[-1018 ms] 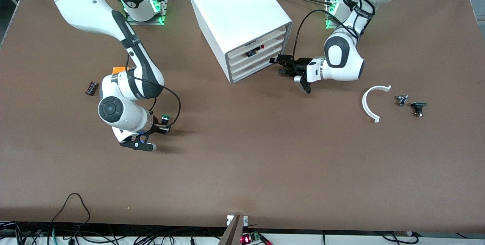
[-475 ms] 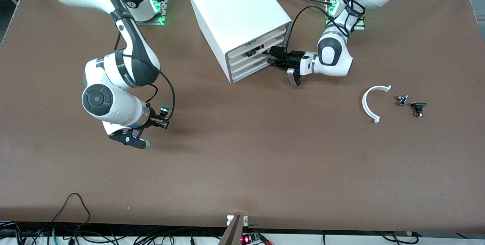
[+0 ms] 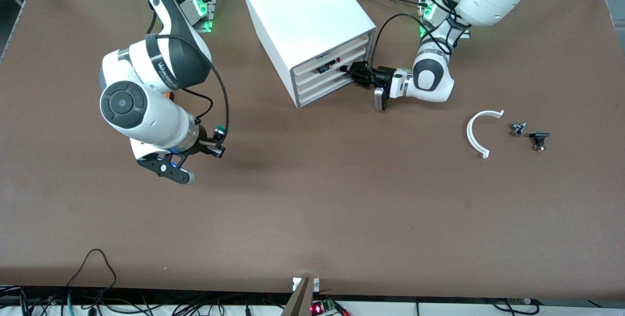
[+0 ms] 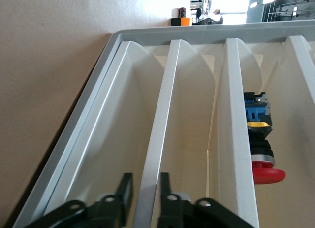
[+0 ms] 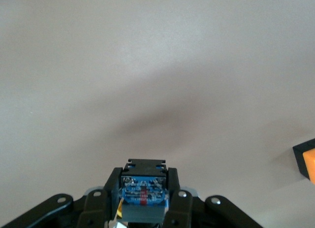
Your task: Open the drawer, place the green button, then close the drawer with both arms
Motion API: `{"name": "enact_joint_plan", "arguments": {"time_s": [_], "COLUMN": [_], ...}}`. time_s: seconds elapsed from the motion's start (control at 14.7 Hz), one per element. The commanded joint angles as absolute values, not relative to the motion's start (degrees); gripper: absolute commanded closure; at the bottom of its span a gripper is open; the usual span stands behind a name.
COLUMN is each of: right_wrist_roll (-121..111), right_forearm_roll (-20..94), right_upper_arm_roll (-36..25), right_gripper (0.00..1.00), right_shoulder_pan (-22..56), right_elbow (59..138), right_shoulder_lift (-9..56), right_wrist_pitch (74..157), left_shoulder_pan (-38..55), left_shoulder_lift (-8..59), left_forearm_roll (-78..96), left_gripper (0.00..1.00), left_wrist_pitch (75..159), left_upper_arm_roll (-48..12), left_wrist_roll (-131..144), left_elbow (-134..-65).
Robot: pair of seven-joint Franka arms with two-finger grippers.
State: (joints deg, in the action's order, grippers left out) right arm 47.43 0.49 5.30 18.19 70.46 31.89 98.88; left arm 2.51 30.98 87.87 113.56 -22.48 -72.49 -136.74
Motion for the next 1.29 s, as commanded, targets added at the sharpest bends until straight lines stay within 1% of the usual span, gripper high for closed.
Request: {"name": "enact_joint_plan", "arguments": {"time_s": [0.0, 0.27, 0.48, 0.68, 1.02, 1.22], "right_wrist_roll": [53.07, 61.94, 69.41, 77.06, 88.57, 96.13], "right_forearm_roll": [1.49, 1.50, 1.49, 1.32, 0.01, -2.55], "right_upper_arm_roll": [5.19, 5.10, 5.10, 5.01, 4.48, 4.48], "right_gripper": [1.00, 1.00, 1.00, 1.00, 1.00, 1.00], "right_shoulder_pan": [20.03, 23.55, 26.53, 29.78, 36.37, 40.50], "right_elbow": [65.66, 63.29, 62.49, 62.14, 62.14, 62.14], "right_shoulder_lift": [32.69, 33.05, 33.31, 33.92, 37.08, 39.63], "right_wrist_pitch": [96.07, 96.15, 97.55, 101.06, 105.55, 108.89], "left_shoulder_pan": [1.85, -0.61, -0.79, -0.88, -1.05, -1.14], "left_shoulder_lift": [30.76, 30.76, 30.94, 31.81, 34.27, 34.72], "left_forearm_roll": [89.21, 88.25, 86.58, 82.11, 76.74, 76.11], "left_gripper": [1.00, 1.00, 1.00, 1.00, 1.00, 1.00], "left_wrist_pitch": [112.94, 113.38, 113.82, 114.35, 114.26, 114.26], "left_upper_arm_roll": [-22.85, -21.98, -19.78, -17.23, -13.63, -13.36], "left_wrist_roll": [-73.92, -73.30, -72.43, -69.79, -67.24, -67.15], "left_elbow": [-136.85, -135.88, -133.51, -130.35, -124.82, -124.19]}}
